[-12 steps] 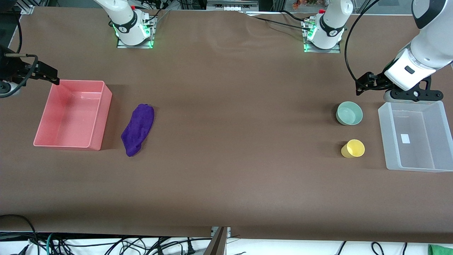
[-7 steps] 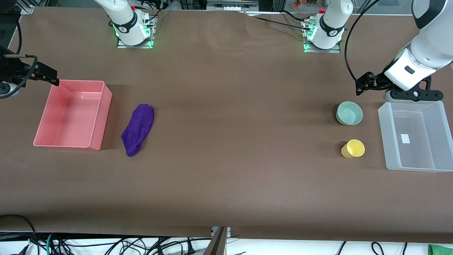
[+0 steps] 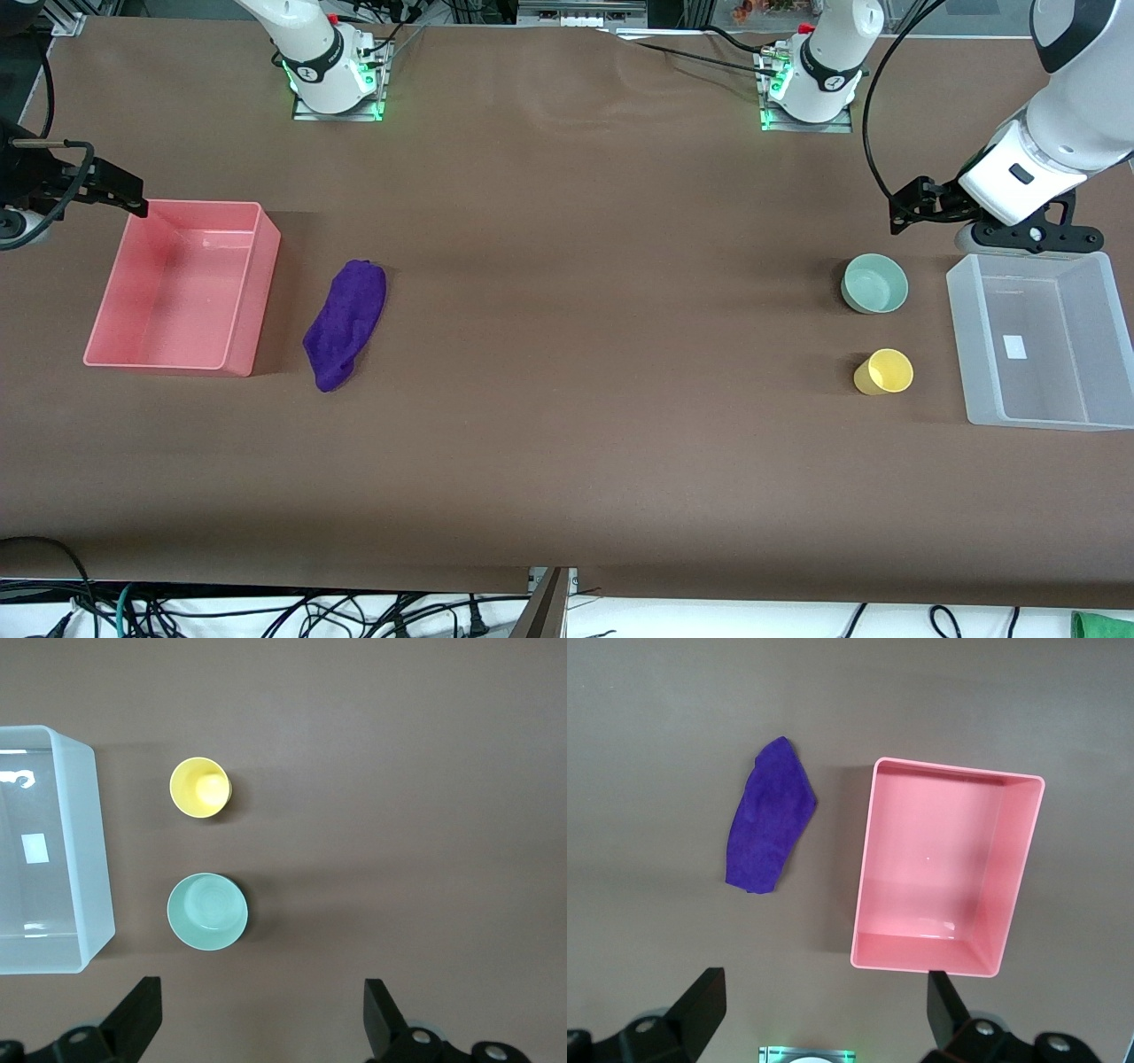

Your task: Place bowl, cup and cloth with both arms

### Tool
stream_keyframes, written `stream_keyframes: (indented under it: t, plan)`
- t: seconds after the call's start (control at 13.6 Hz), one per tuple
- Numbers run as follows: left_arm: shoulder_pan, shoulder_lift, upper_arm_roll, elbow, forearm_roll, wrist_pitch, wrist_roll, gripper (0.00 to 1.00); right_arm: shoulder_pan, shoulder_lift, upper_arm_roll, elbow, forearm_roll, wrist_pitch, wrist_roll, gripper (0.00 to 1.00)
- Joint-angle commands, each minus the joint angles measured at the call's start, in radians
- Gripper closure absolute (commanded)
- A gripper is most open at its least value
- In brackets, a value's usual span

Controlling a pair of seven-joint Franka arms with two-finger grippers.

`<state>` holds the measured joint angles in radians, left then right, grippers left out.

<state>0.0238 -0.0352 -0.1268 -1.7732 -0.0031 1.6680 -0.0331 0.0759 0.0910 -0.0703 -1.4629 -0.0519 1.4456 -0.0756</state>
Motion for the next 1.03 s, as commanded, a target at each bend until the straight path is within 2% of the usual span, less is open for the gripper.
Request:
stream_keyframes:
  t: [0.0,0.15,0.37,0.51,0.74,0.96]
  plan:
    - [0.011,0.009,0.004,0.023,-0.023,-0.024,0.036,0.00,-0.007,0.012,0.006,0.029,-0.011,-0.010,-0.013,0.00]
    - [0.010,0.011,0.000,0.014,-0.018,-0.031,0.054,0.00,-0.005,0.012,0.006,0.029,-0.011,-0.010,-0.015,0.00]
    - [0.019,0.043,0.003,0.017,-0.015,-0.043,0.238,0.00,-0.004,0.010,0.006,0.024,-0.013,-0.010,-0.013,0.00]
    - [0.044,0.047,0.004,-0.002,-0.009,-0.047,0.281,0.00,-0.007,0.028,0.006,0.018,-0.010,-0.010,-0.013,0.00]
    - [0.077,0.052,0.003,-0.136,0.026,0.069,0.367,0.00,0.002,0.099,0.006,0.009,-0.011,-0.020,-0.013,0.00]
    - [0.093,0.057,0.004,-0.308,0.049,0.278,0.450,0.00,0.021,0.177,0.007,0.009,-0.005,-0.001,-0.013,0.00]
